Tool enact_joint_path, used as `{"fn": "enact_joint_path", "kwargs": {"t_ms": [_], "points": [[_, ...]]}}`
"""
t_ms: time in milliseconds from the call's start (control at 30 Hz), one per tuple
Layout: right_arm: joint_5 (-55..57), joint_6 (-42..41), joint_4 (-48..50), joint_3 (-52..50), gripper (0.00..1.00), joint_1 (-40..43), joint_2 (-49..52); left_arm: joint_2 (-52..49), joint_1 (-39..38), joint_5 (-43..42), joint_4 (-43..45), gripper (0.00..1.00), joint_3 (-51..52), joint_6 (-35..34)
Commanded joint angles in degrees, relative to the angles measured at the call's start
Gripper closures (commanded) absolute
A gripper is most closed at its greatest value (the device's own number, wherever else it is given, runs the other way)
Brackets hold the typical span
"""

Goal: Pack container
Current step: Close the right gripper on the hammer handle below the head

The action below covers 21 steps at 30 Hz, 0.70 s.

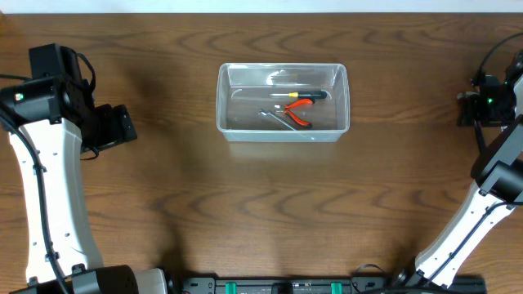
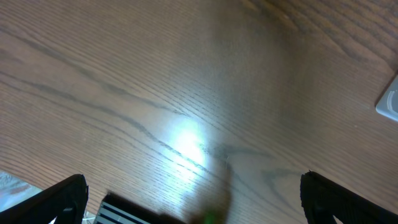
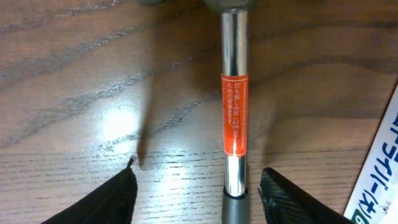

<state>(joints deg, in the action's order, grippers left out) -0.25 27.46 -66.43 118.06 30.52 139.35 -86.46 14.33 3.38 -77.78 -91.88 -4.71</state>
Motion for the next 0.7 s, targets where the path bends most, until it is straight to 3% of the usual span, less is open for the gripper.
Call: {"fn": "enact_joint_path", "kwargs": {"t_ms": [0, 167, 400, 667], "points": [[-0.2, 0.0, 0.02, 1.03, 0.35, 0.15, 1.25, 0.52, 0.24, 0.07, -0.2, 0.02, -1.27, -0.35], [-0.2, 0.0, 1.53, 1.03, 0.34, 0.15, 1.25, 0.52, 0.24, 0.07, -0.2, 0.02, -1.27, -0.35], [-0.22, -0.17, 2.99, 1.03, 0.46, -0.11, 1.29, 0.52, 0.24, 0.07, -0.2, 0.02, -1.27, -0.33], [-0.22, -0.2, 3.72, 1.03, 0.45, -0.24, 1.62, 0.52, 0.24, 0.07, -0.2, 0.02, -1.27, -0.33]]}}
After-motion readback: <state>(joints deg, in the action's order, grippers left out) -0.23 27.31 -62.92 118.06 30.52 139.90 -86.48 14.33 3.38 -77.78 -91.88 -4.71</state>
